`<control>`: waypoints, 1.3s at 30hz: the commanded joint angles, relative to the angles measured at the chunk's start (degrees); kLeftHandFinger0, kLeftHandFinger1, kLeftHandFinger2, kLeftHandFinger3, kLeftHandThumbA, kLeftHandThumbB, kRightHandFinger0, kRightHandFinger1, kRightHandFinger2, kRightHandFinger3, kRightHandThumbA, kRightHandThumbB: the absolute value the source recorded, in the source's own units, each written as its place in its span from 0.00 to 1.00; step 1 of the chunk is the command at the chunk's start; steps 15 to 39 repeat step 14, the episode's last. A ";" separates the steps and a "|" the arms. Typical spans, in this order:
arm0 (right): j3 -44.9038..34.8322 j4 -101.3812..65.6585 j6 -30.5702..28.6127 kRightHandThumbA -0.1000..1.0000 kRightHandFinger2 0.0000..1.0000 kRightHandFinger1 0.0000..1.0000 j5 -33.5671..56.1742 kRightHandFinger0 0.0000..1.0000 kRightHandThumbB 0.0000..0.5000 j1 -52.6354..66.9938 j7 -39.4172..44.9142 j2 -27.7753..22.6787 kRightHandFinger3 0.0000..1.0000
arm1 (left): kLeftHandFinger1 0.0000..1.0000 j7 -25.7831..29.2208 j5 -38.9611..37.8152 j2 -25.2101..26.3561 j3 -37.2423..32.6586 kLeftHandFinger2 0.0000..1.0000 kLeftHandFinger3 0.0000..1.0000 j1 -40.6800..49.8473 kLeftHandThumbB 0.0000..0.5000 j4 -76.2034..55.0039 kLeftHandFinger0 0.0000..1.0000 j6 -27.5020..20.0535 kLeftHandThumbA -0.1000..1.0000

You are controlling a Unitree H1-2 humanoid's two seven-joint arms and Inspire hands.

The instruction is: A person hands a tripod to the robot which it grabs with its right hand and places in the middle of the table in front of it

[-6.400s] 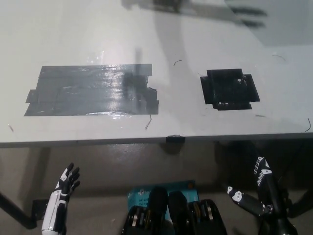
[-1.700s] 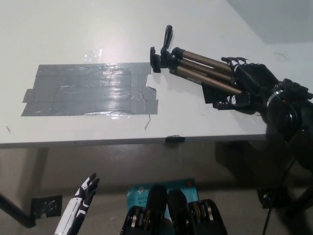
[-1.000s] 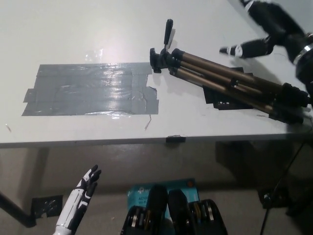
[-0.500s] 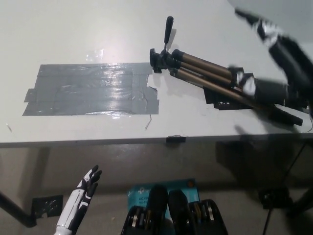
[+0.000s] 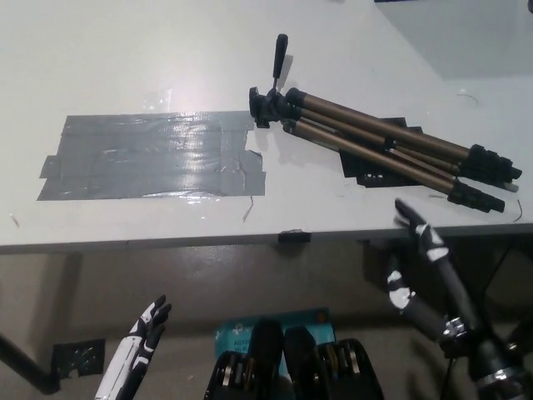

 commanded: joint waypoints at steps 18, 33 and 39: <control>-1.92 22.92 -23.76 0.06 0.85 0.68 -7.83 0.63 0.39 -1.47 -25.59 2.87 0.94 | 1.00 -0.87 0.02 0.96 -0.50 1.00 1.00 -1.09 0.46 0.00 1.00 -3.08 1.00; -1.92 22.92 -23.76 0.06 0.85 0.68 -7.83 0.63 0.39 -1.47 -25.59 2.87 0.94 | 1.00 -0.87 0.02 0.96 -0.50 1.00 1.00 -1.09 0.46 0.00 1.00 -3.08 1.00; -1.92 22.92 -23.76 0.06 0.85 0.68 -7.83 0.63 0.39 -1.47 -25.59 2.87 0.94 | 1.00 -0.87 0.02 0.96 -0.50 1.00 1.00 -1.09 0.46 0.00 1.00 -3.08 1.00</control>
